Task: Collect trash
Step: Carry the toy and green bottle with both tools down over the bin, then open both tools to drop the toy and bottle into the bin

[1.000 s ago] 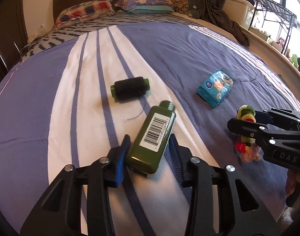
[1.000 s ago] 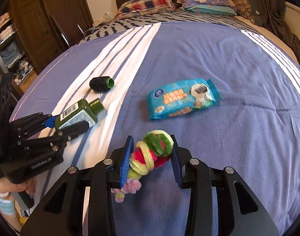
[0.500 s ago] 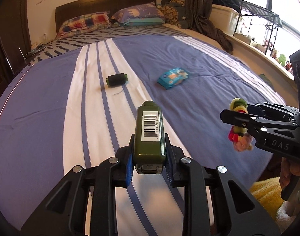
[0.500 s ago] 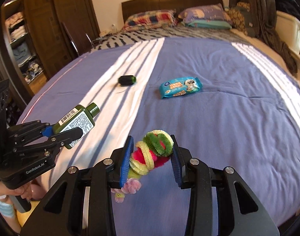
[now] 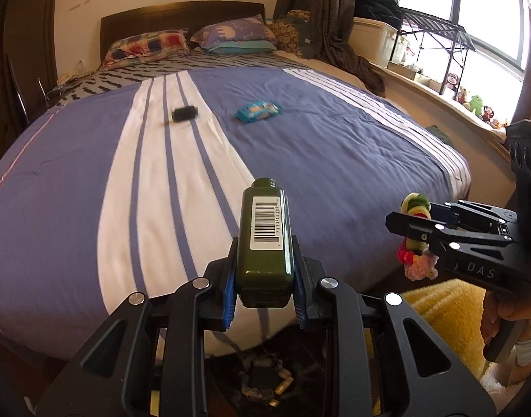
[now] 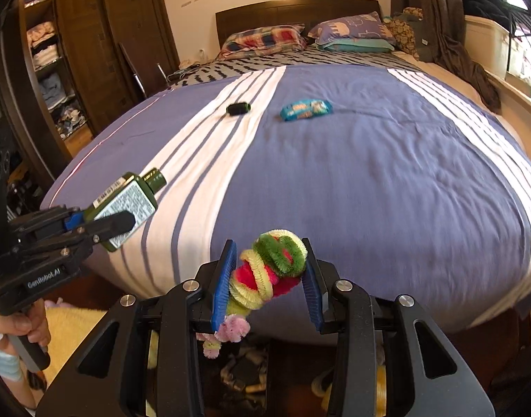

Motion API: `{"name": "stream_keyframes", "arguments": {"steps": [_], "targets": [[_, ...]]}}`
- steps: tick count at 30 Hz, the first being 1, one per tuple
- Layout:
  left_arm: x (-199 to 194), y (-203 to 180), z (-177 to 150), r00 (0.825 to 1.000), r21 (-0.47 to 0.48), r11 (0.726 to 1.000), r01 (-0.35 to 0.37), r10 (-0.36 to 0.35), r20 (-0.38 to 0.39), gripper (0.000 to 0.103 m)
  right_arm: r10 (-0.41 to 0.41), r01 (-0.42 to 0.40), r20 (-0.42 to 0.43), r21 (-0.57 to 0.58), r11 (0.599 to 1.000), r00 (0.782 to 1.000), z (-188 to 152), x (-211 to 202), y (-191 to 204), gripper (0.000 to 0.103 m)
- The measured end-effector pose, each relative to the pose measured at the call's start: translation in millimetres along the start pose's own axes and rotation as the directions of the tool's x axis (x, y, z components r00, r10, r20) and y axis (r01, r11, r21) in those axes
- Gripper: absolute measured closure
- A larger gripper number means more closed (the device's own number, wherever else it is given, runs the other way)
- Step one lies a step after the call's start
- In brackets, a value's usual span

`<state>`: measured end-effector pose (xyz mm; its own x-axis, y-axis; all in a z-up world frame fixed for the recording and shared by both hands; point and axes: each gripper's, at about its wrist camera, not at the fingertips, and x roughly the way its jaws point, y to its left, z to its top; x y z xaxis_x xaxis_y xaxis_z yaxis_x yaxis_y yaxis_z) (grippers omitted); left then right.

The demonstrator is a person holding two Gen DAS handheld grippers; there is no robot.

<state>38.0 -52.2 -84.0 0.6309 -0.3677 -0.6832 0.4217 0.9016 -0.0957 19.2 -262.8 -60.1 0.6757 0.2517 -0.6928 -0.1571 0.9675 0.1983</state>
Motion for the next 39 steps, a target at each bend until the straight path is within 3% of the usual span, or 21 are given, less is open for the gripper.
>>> {"name": "stream_keyframes", "arguments": {"steps": [11, 18, 24, 30, 34, 39], "targets": [[16.2, -1.3, -88.7, 0.993, -0.047, 0.999, 0.002, -0.007, -0.119, 0.079, -0.005, 0.004, -0.070, -0.017, 1.000, 0.998, -70.6, 9.4, 10.7, 0.065], [45.1, 15.5, -135.7, 0.974, -0.093, 0.995, -0.022, 0.001, -0.228, 0.079, 0.025, -0.026, -0.199, -0.002, 1.000, 0.980, -114.3, 53.2, 11.2, 0.065], [78.9, 28.6, -173.0, 0.943, -0.148, 0.989, -0.022, -0.029, -0.331, 0.079, 0.067, -0.068, -0.295, 0.008, 0.998, 0.953, -144.2, 87.0, 17.8, 0.065], [112.7, 34.2, -202.2, 0.901, -0.169, 0.985, -0.017, -0.059, -0.430, 0.079, 0.081, -0.078, -0.364, 0.024, 0.997, 0.928, -167.8, 116.5, 21.1, 0.065], [128.7, 36.9, -212.4, 0.876, -0.184, 0.983, -0.007, -0.083, -0.476, 0.079, 0.082, -0.079, -0.409, 0.024, 0.997, 0.909, -173.3, 132.4, 23.9, 0.065], [138.9, 31.8, -222.8, 0.857, -0.181, 0.983, 0.006, -0.098, -0.506, 0.078, 0.094, -0.088, -0.457, 0.034, 0.996, 0.885, -176.1, 151.3, 27.2, 0.064]]}}
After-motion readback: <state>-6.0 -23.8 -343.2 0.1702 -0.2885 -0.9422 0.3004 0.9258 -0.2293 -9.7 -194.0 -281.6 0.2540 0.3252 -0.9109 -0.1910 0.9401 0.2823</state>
